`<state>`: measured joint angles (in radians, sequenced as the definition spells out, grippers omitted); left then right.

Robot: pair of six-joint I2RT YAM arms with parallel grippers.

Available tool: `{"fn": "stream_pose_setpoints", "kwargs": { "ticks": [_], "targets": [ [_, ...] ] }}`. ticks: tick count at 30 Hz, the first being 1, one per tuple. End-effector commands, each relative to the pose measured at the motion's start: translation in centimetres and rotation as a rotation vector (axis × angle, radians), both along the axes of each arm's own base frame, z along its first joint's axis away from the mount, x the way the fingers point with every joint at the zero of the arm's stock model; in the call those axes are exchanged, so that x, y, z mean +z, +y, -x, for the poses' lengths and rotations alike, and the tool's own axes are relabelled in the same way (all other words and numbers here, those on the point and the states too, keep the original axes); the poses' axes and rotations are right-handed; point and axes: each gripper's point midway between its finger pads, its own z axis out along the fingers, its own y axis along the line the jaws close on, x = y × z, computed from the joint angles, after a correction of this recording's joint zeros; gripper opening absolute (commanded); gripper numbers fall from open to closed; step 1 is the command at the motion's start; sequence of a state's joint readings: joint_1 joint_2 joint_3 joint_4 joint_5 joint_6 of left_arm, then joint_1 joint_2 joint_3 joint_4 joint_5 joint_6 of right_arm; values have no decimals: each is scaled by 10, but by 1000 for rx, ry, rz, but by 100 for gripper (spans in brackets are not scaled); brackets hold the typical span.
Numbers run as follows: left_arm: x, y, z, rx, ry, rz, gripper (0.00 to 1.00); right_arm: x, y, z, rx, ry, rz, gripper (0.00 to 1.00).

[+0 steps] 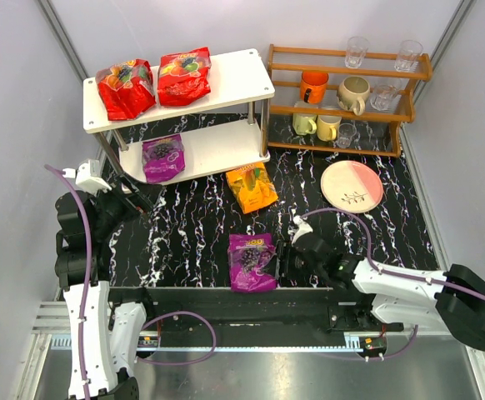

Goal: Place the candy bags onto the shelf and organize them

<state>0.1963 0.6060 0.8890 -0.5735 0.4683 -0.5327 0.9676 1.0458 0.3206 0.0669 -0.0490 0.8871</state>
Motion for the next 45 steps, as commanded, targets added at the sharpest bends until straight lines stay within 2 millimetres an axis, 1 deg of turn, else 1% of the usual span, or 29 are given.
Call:
{"fn": "stream_pose_setpoints", "kwargs": {
  "ticks": [1, 2, 3, 4, 7, 8, 10, 11, 13, 14, 18, 20, 22, 23, 25, 26, 27, 28, 29, 30, 31, 32, 34, 35, 36, 37, 38, 39, 45],
  "targets": [
    [19, -4, -1, -21, -64, 1, 99, 25, 19, -11, 21, -58, -58, 60],
    [18, -3, -2, -20, -62, 1, 99, 30, 20, -15, 11, -75, -56, 58],
    [16, -4, -2, -24, -56, 5, 99, 29, 18, -16, 13, -84, -42, 55],
    [15, -5, -1, -26, -54, 7, 99, 29, 17, -16, 14, -86, -29, 42],
    [12, -6, -2, -31, -49, 14, 99, 35, 16, -17, 32, -112, -27, 11],
    [13, -6, -2, -34, -49, 15, 99, 43, 18, -17, 41, -127, -41, 2],
    [12, -6, -1, -32, -52, 9, 99, 53, 19, -14, 95, -168, -39, 1],
    [12, -5, -2, -28, -51, 9, 99, 75, 26, -15, 123, -211, -78, 1],
    [13, -5, -2, -27, -53, 6, 99, 82, 21, -14, 165, -248, -31, 0],
    [13, -5, -2, -28, -53, 6, 99, 103, 24, -18, 169, -293, -52, 0],
    [12, -5, -5, -33, -48, 7, 99, 140, 30, -33, 175, -419, -61, 0],
    [11, -4, -6, -30, -48, 3, 99, 158, 42, -41, 195, -477, -75, 0],
    [11, -2, -6, -25, -52, -10, 99, 166, 53, -47, 227, -499, -67, 0],
    [11, -2, -6, -22, -52, -12, 99, 170, 67, -51, 262, -501, -67, 0],
    [7, -1, -6, -19, -47, -15, 99, 175, 81, -58, 298, -544, -67, 0],
    [5, -1, -7, -17, -44, -15, 99, 173, 90, -66, 302, -550, -56, 0],
    [4, -1, -8, -21, -45, -17, 99, 171, 93, -72, 304, -572, -37, 0],
    [1, 0, -9, -19, -38, -20, 99, 182, 101, -81, 286, -624, -68, 0],
    [0, 0, -9, -19, -36, -21, 99, 182, 106, -92, 271, -641, -58, 0],
    [-1, 0, -9, -19, -36, -24, 99, 183, 109, -99, 262, -663, -53, 0],
    [0, 1, -9, -17, -40, -27, 99, 190, 112, -109, 245, -688, -71, 0],
    [0, 1, -9, -15, -40, -30, 99, 188, 114, -124, 238, -689, -72, 0],
    [-1, 3, -10, -11, -45, -38, 99, 197, 115, -145, 207, -718, -115, 0],
    [-2, 3, -11, -12, -44, -41, 99, 192, 118, -151, 228, -705, -140, 0],
    [-2, 3, -12, -16, -47, -45, 99, 194, 111, -169, 196, -699, -163, 0],
    [-2, 2, -14, -23, -45, -42, 99, 205, 114, -172, 223, -724, -227, 0],
    [1, 1, -14, -34, -49, -43, 99, 201, 117, -182, 221, -712, -241, 0],
    [0, -1, -15, -45, -46, -42, 99, 203, 115, -193, 211, -709, -255, 0],
    [3, 1, -24, -52, -53, -46, 99, 208, 141, -224, 297, -730, -299, 0]
  ]
}}
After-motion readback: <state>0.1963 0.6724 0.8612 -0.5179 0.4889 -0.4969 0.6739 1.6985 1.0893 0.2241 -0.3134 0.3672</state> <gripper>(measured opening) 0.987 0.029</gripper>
